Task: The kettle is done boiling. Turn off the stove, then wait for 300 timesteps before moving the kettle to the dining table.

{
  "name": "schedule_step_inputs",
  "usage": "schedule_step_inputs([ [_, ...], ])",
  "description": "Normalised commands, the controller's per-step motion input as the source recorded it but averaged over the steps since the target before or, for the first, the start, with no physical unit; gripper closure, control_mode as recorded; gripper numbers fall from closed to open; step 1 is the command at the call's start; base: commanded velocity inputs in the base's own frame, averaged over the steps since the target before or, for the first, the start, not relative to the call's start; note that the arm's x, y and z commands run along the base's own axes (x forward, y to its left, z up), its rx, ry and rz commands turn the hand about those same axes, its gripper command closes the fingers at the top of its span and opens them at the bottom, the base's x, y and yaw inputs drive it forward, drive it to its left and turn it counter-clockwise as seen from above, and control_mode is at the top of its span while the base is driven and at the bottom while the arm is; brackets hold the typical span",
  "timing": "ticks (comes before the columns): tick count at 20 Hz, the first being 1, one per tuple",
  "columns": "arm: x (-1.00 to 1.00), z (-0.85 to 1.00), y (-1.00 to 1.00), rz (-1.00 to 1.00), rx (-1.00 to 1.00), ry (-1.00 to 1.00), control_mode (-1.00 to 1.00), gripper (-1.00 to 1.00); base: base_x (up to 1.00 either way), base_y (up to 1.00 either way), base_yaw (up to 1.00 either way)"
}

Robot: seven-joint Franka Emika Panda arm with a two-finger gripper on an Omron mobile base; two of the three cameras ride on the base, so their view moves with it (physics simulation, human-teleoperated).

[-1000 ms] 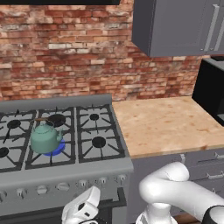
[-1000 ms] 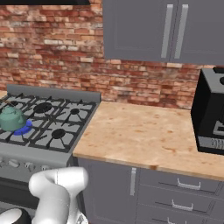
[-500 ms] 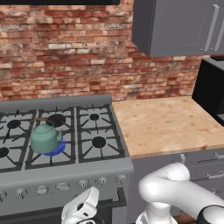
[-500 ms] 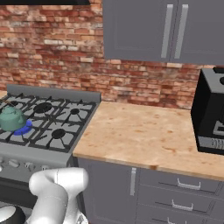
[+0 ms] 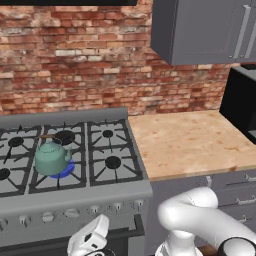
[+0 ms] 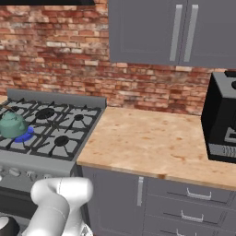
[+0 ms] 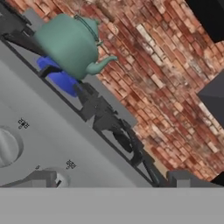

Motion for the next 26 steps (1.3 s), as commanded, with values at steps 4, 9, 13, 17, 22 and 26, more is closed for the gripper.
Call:
schedule_step_inputs([
  [4, -0.08, -0.35, 0.28, 0.0, -0.01, -0.01, -1.0, -1.0, 0.0, 0.0, 0.0],
  [9, -0.15, -0.43, 0.07, 0.0, 0.0, -0.04, -1.0, -1.0, 0.0, 0.0, 0.0],
  [13, -0.02, -0.41, 0.0, 0.0, 0.0, -0.01, -1.0, -1.0, 0.0, 0.0, 0.0],
  [17, 0.06, -0.19, 0.0, 0.0, 0.0, 0.0, -1.0, -1.0, 0.0, 0.0, 0.0],
  [22, 0.15, -0.07, 0.0, 0.0, 0.0, 0.0, -1.0, -1.0, 0.0, 0.0, 0.0],
  [26, 0.03, -0.03, 0.13, 0.0, 0.0, -0.07, -1.0, -1.0, 0.0, 0.0, 0.0],
])
